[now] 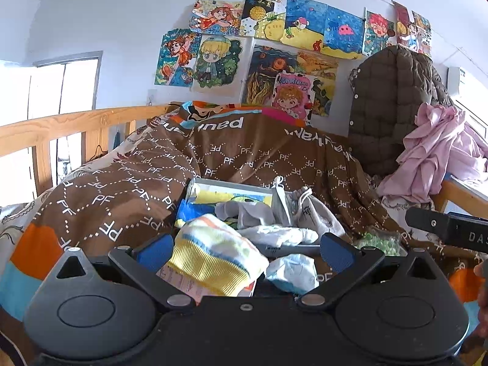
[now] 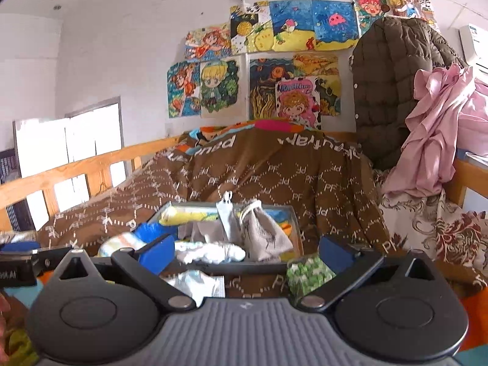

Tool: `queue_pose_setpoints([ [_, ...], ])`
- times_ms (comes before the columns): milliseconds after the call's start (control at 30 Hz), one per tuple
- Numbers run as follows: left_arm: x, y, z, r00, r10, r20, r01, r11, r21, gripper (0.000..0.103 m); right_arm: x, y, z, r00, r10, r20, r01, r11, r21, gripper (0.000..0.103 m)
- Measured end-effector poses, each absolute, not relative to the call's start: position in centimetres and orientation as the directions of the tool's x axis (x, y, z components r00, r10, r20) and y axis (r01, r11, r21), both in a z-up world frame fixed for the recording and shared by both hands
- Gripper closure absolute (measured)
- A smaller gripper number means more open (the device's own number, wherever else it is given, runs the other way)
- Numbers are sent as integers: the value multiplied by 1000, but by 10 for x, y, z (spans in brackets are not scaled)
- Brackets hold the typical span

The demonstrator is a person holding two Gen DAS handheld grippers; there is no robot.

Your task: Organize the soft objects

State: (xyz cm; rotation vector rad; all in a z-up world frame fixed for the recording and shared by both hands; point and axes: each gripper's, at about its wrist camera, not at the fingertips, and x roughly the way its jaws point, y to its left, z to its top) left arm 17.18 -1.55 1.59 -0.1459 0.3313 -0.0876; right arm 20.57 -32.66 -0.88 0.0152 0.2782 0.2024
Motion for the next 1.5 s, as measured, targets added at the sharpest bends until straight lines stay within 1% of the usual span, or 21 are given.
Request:
queue_pose_setpoints([
  [100, 170, -12, 10, 938, -114, -327, 65, 986, -156, 1, 200, -322, -19, 926, 209, -313, -214, 977, 20, 0],
  [233, 169, -10, -2, 928, -124, -352, 74, 986, -152, 1, 203, -310, -34, 890, 221, -400, -245, 969, -11, 0],
  [333, 167, -8, -15, 910, -136, -391, 85, 986, -147, 1, 207, -299, -44, 862, 234, -449, -273, 962, -22, 0],
  [533, 165, -4, -38, 879, -146, -454, 97, 987, -130, 1, 212, -284, -58, 822, 240, -517, -316, 947, -61, 0],
  [633, 164, -2, -47, 868, -145, -476, 100, 988, -117, 1, 214, -279, -64, 816, 227, -531, -320, 943, -90, 0],
  [767, 162, -1, -55, 854, -154, -497, 116, 988, -105, 1, 221, -277, -70, 804, 224, -550, -324, 942, -90, 0],
  [1167, 161, -9, -71, 834, -193, -517, 184, 980, -71, 1, 230, -273, -80, 776, 204, -597, -335, 935, -114, 0],
  [1400, 169, -16, -76, 819, -213, -532, 204, 976, -77, 1, 230, -277, -78, 786, 187, -589, -317, 940, -124, 0],
  [1500, 177, -23, -78, 812, -223, -539, 208, 974, -90, 1, 231, -284, -75, 804, 174, -568, -285, 952, -112, 0],
])
